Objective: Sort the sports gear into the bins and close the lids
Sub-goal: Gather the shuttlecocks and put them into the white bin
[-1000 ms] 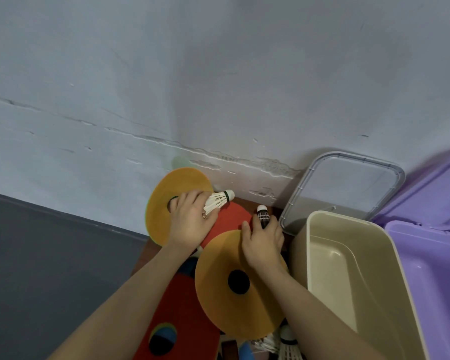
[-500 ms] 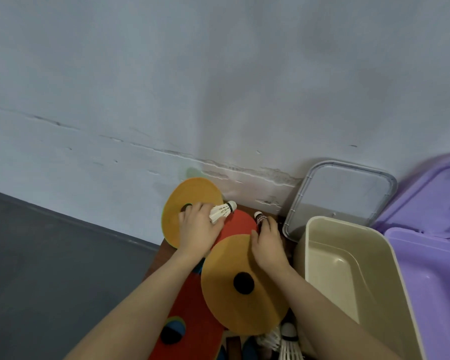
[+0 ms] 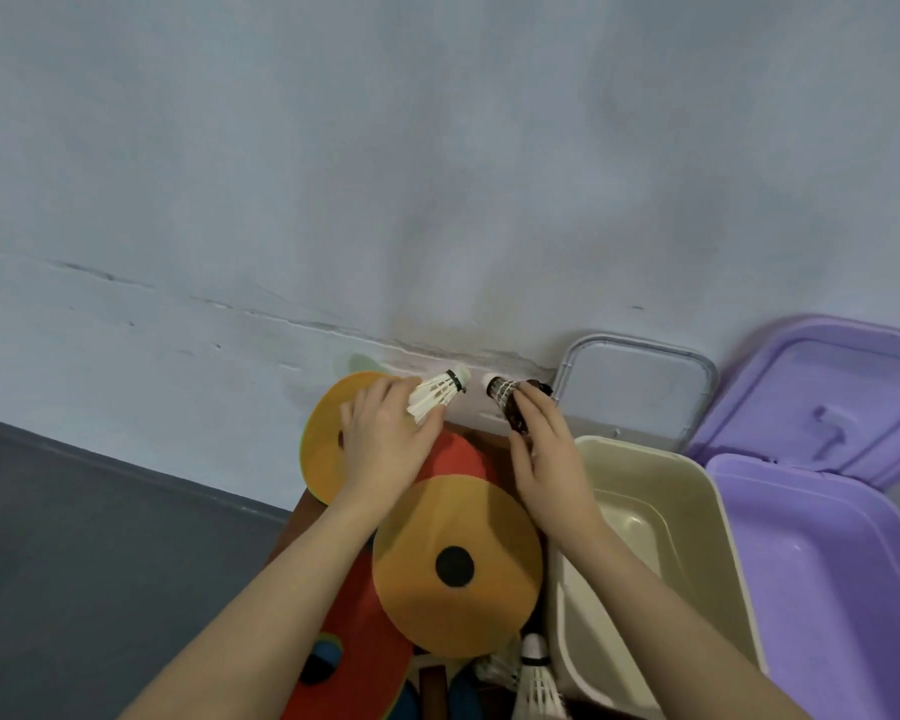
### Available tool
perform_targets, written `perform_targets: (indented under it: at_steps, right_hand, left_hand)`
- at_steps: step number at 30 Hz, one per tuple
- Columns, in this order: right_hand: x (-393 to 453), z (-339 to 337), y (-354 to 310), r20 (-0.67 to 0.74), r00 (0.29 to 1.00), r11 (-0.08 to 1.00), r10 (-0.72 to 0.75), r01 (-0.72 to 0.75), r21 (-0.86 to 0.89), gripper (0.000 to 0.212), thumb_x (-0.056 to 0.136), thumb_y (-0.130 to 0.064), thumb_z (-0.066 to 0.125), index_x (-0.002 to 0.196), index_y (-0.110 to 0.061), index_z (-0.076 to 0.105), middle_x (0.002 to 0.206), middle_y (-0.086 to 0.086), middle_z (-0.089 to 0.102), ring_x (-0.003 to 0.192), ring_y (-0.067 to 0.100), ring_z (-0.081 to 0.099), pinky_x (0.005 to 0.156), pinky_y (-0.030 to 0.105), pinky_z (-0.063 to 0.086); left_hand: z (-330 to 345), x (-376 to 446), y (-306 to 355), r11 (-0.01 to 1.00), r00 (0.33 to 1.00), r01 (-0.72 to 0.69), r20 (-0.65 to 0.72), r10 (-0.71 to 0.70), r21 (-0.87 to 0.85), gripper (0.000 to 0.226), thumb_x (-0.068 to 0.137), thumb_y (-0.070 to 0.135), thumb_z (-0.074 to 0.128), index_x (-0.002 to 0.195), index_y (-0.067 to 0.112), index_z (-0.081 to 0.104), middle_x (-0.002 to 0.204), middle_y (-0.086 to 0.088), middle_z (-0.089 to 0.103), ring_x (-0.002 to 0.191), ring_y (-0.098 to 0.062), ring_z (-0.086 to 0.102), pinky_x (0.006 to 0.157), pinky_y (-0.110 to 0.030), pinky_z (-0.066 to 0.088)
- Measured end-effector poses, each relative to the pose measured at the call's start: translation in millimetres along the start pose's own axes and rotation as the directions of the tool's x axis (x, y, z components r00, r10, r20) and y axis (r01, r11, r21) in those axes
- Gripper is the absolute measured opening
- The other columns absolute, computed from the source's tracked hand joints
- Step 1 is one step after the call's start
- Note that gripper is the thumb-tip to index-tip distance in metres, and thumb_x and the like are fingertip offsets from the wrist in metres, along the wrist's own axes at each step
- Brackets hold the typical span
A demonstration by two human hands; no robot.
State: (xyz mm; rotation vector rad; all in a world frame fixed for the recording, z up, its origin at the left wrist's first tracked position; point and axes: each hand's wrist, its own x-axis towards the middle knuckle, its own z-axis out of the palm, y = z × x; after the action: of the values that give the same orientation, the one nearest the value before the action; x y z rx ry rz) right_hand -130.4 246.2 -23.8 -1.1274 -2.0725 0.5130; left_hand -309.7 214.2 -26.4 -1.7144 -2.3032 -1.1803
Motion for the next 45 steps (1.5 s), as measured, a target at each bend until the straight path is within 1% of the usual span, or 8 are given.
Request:
perform_targets:
  at_steps: [10, 15, 22, 26, 34, 38, 41, 45]
  right_hand:
    - [-81, -160, 39, -0.322, 0.938, 0.992, -0.129, 0.126, -0.031, 0.038, 0.087, -0.002, 0.054, 0.125, -0.003, 0.054, 0.129, 0.003, 0.052, 0.124, 0.009, 0.044, 0.106, 0.019, 0.033]
    - [-130, -251, 80, -0.404, 0.913, 0.998, -0.061, 0.068, 0.003, 0.037, 0.087, -0.005, 0.055, 0.124, 0.000, 0.056, 0.129, 0.008, 0.054, 0.122, 0.011, 0.046, 0.103, 0.014, 0.033]
    - [-196, -369, 153, -0.473, 0.880, 0.999, -0.031, 0.007, -0.053, 0.035, 0.085, -0.003, 0.057, 0.119, -0.001, 0.058, 0.125, 0.004, 0.053, 0.120, 0.000, 0.044, 0.101, 0.010, 0.032]
    - [-227, -417, 193, -0.514, 0.857, 0.994, 0.044, -0.088, -0.061, 0.035, 0.084, 0.002, 0.061, 0.119, -0.003, 0.059, 0.124, 0.001, 0.053, 0.116, 0.002, 0.044, 0.102, 0.009, 0.031]
    - [-252, -451, 256, -0.373, 0.880, 0.942, 0.296, -0.334, -0.042, 0.037, 0.092, -0.014, 0.056, 0.129, -0.011, 0.052, 0.131, -0.008, 0.045, 0.126, 0.007, 0.039, 0.101, 0.007, 0.024]
    - [-258, -451, 280, -0.278, 0.908, 0.790, 0.312, -0.411, -0.455, 0.036, 0.095, -0.028, 0.050, 0.129, -0.016, 0.054, 0.138, 0.000, 0.048, 0.127, 0.024, 0.039, 0.106, 0.039, 0.029]
    - [-259, -454, 286, -0.246, 0.925, 0.678, 0.290, -0.380, -0.629, 0.041, 0.090, -0.038, 0.038, 0.118, -0.020, 0.062, 0.132, 0.003, 0.055, 0.127, 0.030, 0.037, 0.103, 0.042, 0.019]
    - [-253, -454, 294, -0.043, 0.949, 0.688, 0.312, -0.258, -0.678, 0.061, 0.095, -0.052, 0.017, 0.146, -0.021, 0.030, 0.156, 0.005, 0.017, 0.145, 0.026, 0.004, 0.116, 0.034, -0.005]
  left_hand:
    - [24, -52, 153, 0.989, 0.987, -0.139, 0.075, 0.143, -0.051, 0.042, 0.074, 0.050, 0.052, 0.101, 0.021, 0.067, 0.096, 0.001, 0.062, 0.091, -0.025, 0.056, 0.076, -0.029, 0.023]
    - [54, -97, 262, 0.977, 0.964, -0.205, 0.162, 0.212, -0.058, 0.032, 0.077, 0.038, 0.068, 0.105, 0.022, 0.065, 0.103, -0.001, 0.062, 0.098, -0.028, 0.054, 0.079, -0.034, 0.029]
    - [110, -157, 398, 0.944, 0.930, -0.299, 0.177, 0.322, -0.143, 0.037, 0.068, 0.049, 0.048, 0.084, 0.023, 0.068, 0.080, 0.001, 0.061, 0.073, -0.028, 0.057, 0.066, -0.033, 0.033]
    - [139, -181, 454, 0.925, 0.920, -0.328, 0.156, 0.359, -0.192, 0.042, 0.069, 0.051, 0.046, 0.090, 0.022, 0.068, 0.086, 0.000, 0.062, 0.081, -0.027, 0.056, 0.071, -0.032, 0.029]
    - [186, -202, 519, 0.939, 0.881, -0.326, 0.324, 0.344, -0.110, 0.038, 0.087, 0.039, 0.058, 0.118, 0.016, 0.057, 0.118, -0.003, 0.054, 0.110, -0.026, 0.046, 0.089, -0.036, 0.030]
    - [203, -202, 512, 0.936, 0.807, -0.353, 0.508, 0.302, 0.004, 0.047, 0.093, 0.040, 0.046, 0.135, 0.021, 0.038, 0.134, -0.002, 0.042, 0.123, -0.023, 0.041, 0.096, -0.035, 0.027]
    - [207, -202, 507, 0.899, 0.751, -0.438, 0.554, 0.360, 0.009, 0.047, 0.095, 0.035, 0.042, 0.139, 0.025, 0.034, 0.146, 0.001, 0.032, 0.134, -0.016, 0.029, 0.102, -0.035, 0.021]
    - [207, -198, 511, 0.886, 0.691, -0.462, 0.610, 0.388, -0.041, 0.047, 0.097, 0.024, 0.035, 0.144, 0.023, 0.028, 0.153, 0.000, 0.024, 0.137, -0.015, 0.027, 0.107, -0.035, 0.018]
